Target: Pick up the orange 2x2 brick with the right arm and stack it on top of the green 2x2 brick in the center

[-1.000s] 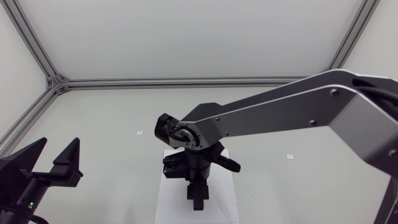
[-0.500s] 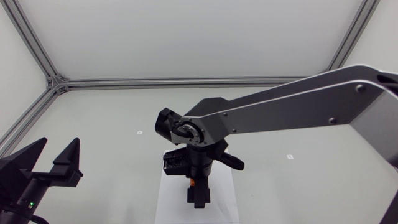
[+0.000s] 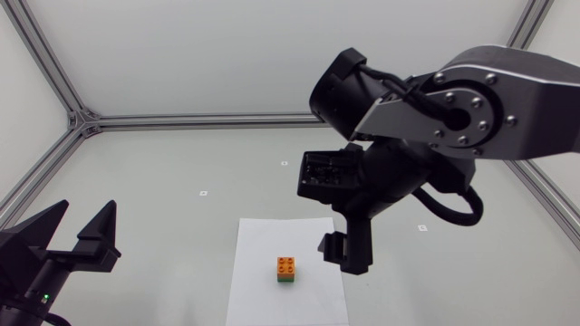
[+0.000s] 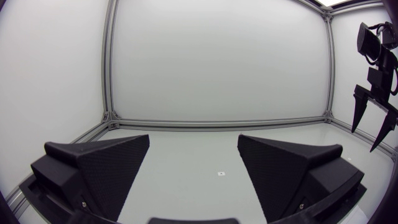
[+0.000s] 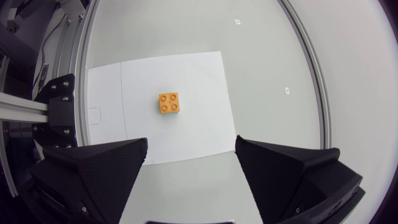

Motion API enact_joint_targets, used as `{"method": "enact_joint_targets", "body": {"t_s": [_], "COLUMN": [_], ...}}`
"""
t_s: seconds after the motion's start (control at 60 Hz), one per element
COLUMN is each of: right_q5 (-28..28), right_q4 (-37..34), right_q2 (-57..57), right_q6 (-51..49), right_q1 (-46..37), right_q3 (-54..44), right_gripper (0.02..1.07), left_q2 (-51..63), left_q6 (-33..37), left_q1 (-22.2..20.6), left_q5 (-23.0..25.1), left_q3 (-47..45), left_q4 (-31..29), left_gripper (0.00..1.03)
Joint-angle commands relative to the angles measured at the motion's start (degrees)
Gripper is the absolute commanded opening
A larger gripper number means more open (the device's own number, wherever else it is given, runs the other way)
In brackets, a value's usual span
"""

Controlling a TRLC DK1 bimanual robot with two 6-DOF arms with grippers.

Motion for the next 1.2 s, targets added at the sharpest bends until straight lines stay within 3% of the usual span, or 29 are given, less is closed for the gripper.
{"method": "enact_joint_targets", "body": {"t_s": [0.0,0.25,0.8,1.067,1.183], "right_q5": [-1.5,-6.7,-5.6,2.3,7.2], "right_q4": [-1.4,-1.0,9.3,14.0,20.8], "right_q2": [-3.4,-13.2,-40.8,-53.9,-59.0], "right_q6": [0.5,2.1,2.0,3.7,6.5], "right_q1": [-3.5,-18.7,-38.4,-42.0,-43.5], "right_q3": [-4.2,-11.7,-31.7,-40.5,-45.4], "right_gripper": [1.03,1.03,1.03,1.03,1.03], "left_q2": [-0.5,-0.5,-0.5,-0.5,-0.5], "left_q6": [0.7,0.7,0.7,0.7,0.7], "left_q1": [0.2,0.2,0.2,0.2,0.2], "left_q5": [0.3,0.3,0.3,0.3,0.3], "left_q3": [-2.3,-2.3,-2.3,-2.3,-2.3], "left_q4": [-0.8,-0.8,-0.8,-0.8,-0.8], "left_gripper": [0.99,0.99,0.99,0.99,0.99]}}
